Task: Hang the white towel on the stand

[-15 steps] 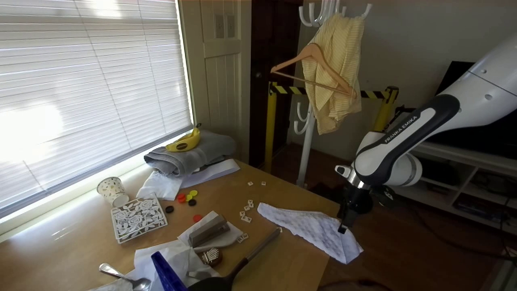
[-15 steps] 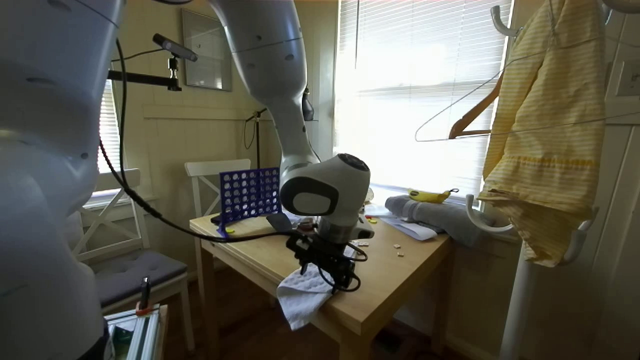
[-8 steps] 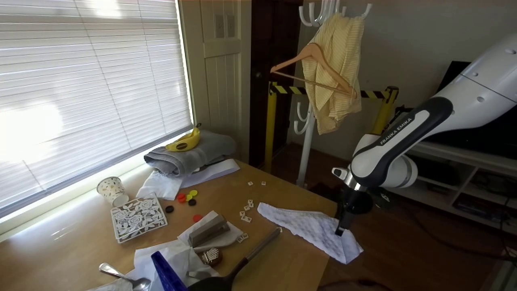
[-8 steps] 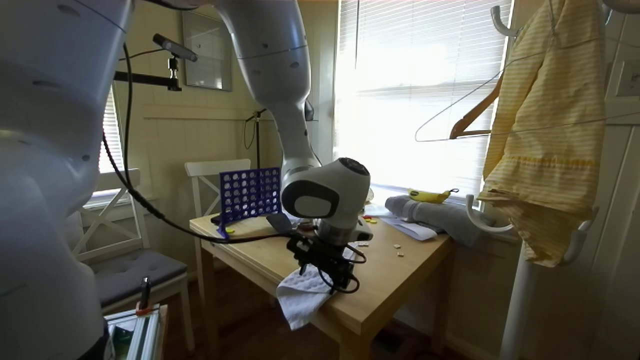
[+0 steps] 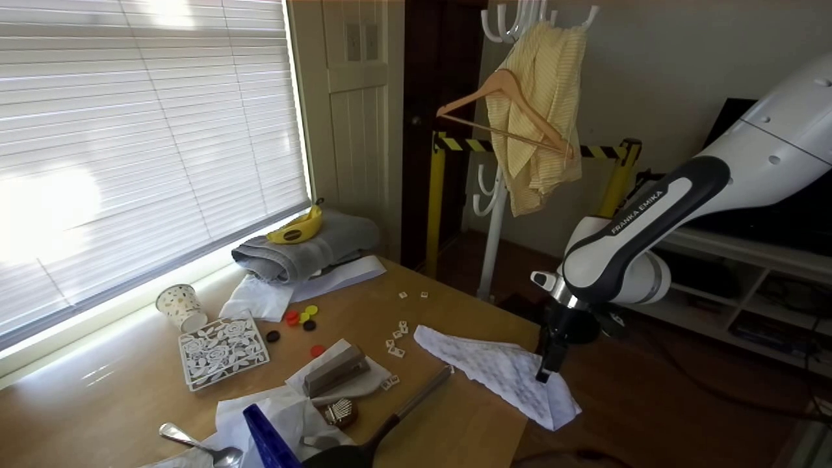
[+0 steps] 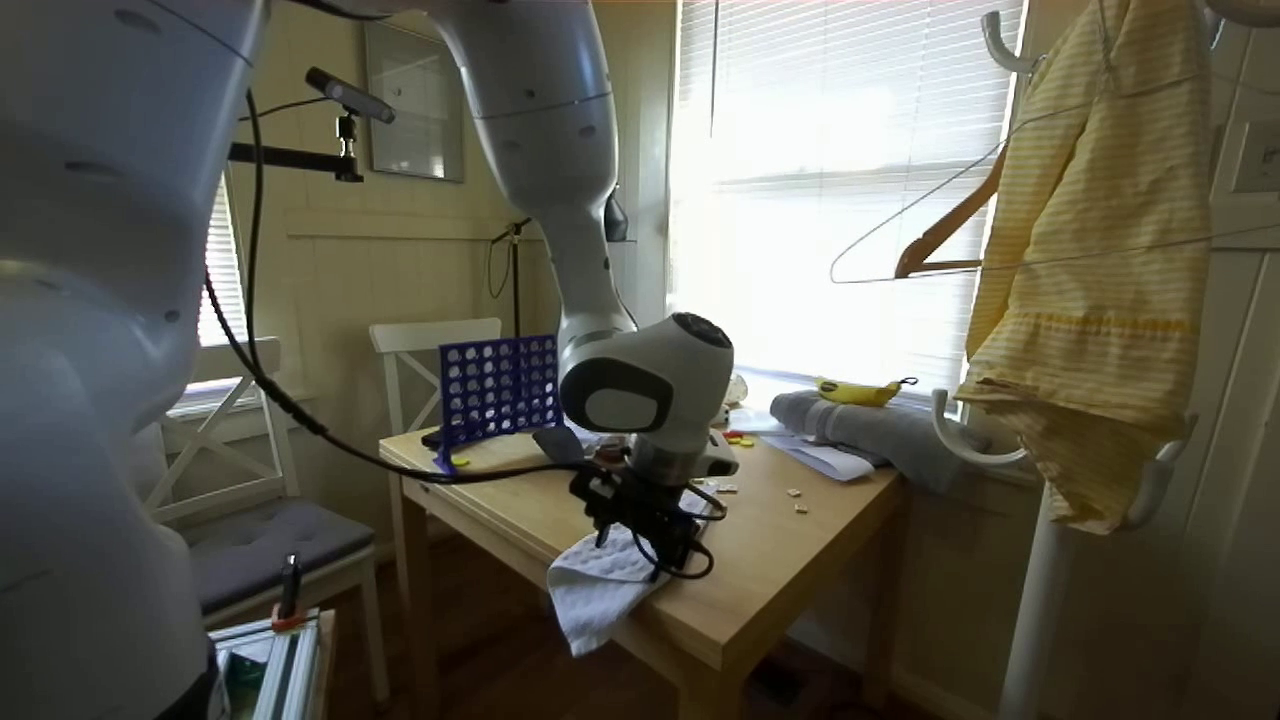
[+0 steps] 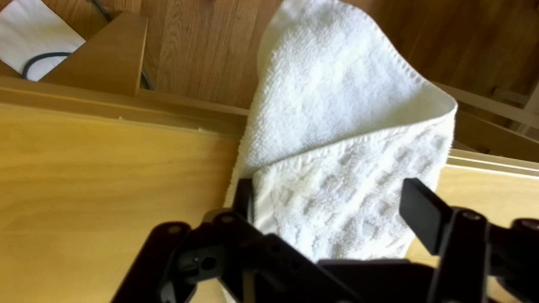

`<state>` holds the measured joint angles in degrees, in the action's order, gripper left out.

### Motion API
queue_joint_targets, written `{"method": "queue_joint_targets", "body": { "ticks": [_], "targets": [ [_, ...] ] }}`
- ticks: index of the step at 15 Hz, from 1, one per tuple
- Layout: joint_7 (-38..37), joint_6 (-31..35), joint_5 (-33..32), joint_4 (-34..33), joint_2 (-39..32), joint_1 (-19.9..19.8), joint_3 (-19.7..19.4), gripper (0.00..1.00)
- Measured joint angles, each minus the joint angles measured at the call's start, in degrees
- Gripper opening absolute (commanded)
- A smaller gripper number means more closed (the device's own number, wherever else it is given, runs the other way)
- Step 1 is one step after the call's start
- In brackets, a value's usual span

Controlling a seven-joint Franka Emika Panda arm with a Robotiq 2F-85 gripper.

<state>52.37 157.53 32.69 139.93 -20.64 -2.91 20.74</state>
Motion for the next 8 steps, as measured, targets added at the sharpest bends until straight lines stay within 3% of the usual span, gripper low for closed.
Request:
{"method": "queue_joint_targets", "body": {
  "ticks": [8],
  "targets": [
    [0.0, 0.3, 0.0, 0.0, 0.0, -0.1, 0.2, 0.01]
  ]
}}
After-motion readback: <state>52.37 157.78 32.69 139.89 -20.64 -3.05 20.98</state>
